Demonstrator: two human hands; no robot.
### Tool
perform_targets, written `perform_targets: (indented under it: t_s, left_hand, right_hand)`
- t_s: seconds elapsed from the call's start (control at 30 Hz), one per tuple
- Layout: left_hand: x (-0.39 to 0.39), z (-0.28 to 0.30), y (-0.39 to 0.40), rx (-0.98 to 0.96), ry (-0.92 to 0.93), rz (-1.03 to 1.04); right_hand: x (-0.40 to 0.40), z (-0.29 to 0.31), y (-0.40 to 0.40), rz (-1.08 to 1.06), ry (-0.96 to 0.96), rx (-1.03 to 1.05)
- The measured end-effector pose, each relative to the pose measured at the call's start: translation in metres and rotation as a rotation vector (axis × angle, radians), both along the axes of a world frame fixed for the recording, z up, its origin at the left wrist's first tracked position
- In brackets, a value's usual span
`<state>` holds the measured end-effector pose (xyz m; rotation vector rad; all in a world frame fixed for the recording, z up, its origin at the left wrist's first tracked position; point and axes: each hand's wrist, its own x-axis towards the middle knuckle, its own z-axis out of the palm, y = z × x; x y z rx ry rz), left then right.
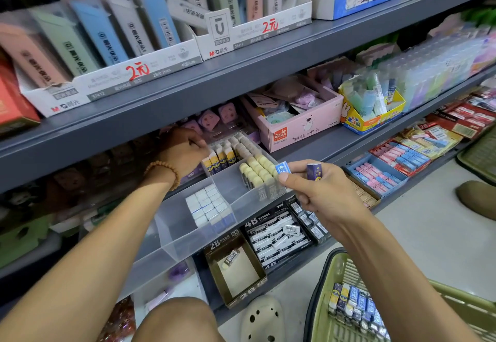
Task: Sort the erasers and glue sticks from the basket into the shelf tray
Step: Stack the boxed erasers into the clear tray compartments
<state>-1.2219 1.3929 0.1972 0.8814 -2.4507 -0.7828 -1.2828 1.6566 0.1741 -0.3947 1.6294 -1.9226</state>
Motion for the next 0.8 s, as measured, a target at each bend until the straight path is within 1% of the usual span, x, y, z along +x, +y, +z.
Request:
perform_targets:
  t_s: [0.03,0.07,0.2,0.27,0.33,0.5,0.6,0.67,0.73,0.77,0.8]
  left_hand:
    - [0.002,0.003,0.008,-0.001,0.038,-0.019]
    - [0.006,0.007,0.02,0.039,0.062,-0.051]
    - [0.026,0.026,0.072,0.417,0.114,-0.354]
    - [0.036,0.034,0.083,0.552,0.1,-0.471]
    - [0.045,0.04,0.086,0.625,0.09,-0.514]
    - [0.066,0.051,0.084,0.687,0.065,-0.574]
    - [0.082,0.055,0.075,0.676,0.092,-0.501]
    - [0.093,0.053,0.065,0.633,0.088,-0.405]
    - [0.105,0.049,0.057,0.55,0.041,-0.353]
    - [0.11,0.047,0.053,0.493,0.011,-0.348]
    - [0.114,0.045,0.051,0.43,-0.025,-0.348]
  right_hand:
    - [0.002,0.002,-0.001,0.012,0.005,0.0]
    - [0.004,0.004,-0.002,0.027,0.014,0.003]
    - [0.013,0.016,-0.01,0.077,0.078,0.026]
    - [0.018,0.022,-0.014,0.091,0.123,0.018]
    - [0.023,0.028,-0.016,0.104,0.156,-0.005]
    - [0.039,0.036,-0.024,0.148,0.178,-0.02]
    - [0.046,0.032,-0.026,0.066,0.13,0.0]
    - [0.046,0.03,-0.023,0.007,0.061,0.043]
    - [0.045,0.024,-0.018,-0.056,-0.07,0.063]
    - [0.045,0.021,-0.015,-0.075,-0.092,0.087]
    - [0.045,0.017,-0.011,-0.079,-0.054,0.14]
